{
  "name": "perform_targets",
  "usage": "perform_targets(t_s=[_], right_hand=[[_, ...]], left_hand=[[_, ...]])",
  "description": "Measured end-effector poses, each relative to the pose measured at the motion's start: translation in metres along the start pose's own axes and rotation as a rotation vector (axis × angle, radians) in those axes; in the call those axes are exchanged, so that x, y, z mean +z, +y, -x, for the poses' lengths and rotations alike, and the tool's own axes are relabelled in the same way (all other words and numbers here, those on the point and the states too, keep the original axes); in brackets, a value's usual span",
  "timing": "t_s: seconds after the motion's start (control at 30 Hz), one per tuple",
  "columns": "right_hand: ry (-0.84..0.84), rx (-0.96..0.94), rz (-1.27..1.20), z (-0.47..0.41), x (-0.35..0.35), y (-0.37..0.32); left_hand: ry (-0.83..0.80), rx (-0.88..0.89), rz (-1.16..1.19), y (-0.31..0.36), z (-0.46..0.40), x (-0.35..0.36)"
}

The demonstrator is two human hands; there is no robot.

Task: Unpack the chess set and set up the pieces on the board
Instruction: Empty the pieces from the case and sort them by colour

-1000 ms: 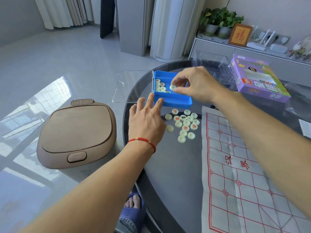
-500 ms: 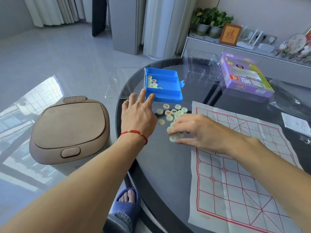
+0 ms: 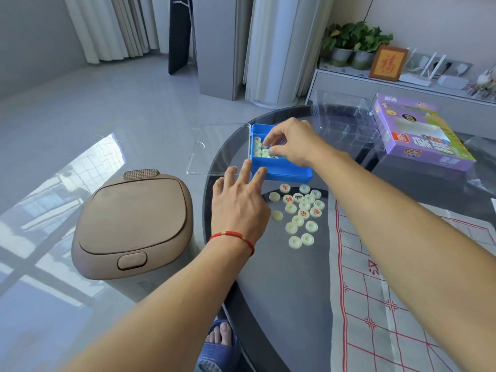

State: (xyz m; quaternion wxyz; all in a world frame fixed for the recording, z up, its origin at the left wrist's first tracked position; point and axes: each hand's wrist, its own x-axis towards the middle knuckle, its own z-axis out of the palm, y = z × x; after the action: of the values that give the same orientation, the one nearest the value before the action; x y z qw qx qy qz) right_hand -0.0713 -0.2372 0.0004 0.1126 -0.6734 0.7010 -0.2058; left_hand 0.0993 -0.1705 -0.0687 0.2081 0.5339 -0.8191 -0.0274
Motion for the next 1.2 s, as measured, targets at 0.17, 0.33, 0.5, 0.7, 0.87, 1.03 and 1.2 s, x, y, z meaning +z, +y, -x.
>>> perform_targets(t_s=[0.17, 0.33, 0.5, 0.7, 0.87, 1.03, 1.2], right_hand=[[-0.029, 0.081, 0.02, -0.016, 0.005, 0.003], [-0.007, 0.144, 0.102, -0.015, 0.003, 0.013], [0.001, 0.113, 0.138, -0.013, -0.003, 0.018], [-0.097, 0.097, 0.188, -0.018, 0.004, 0.021], [-0.014, 0.052, 0.248, -0.018, 0.013, 0.021], [0.067, -0.035, 0.181, -0.005, -0.006, 0.017], [-0.017, -0.263, 0.057, 0.074, -0.041, -0.018]], left_hand=[[0.001, 0.003, -0.003, 0.0, 0.0, 0.004], [-0.024, 0.0, -0.012, 0.0, -0.001, 0.003], [-0.025, -0.001, -0.009, 0.001, 0.0, 0.003], [-0.026, -0.004, -0.007, 0.0, 0.0, 0.003], [-0.004, 0.001, -0.009, 0.001, 0.0, 0.004], [-0.009, 0.001, -0.004, -0.001, -0.001, 0.003], [-0.009, -0.002, -0.005, 0.0, -0.001, 0.002]])
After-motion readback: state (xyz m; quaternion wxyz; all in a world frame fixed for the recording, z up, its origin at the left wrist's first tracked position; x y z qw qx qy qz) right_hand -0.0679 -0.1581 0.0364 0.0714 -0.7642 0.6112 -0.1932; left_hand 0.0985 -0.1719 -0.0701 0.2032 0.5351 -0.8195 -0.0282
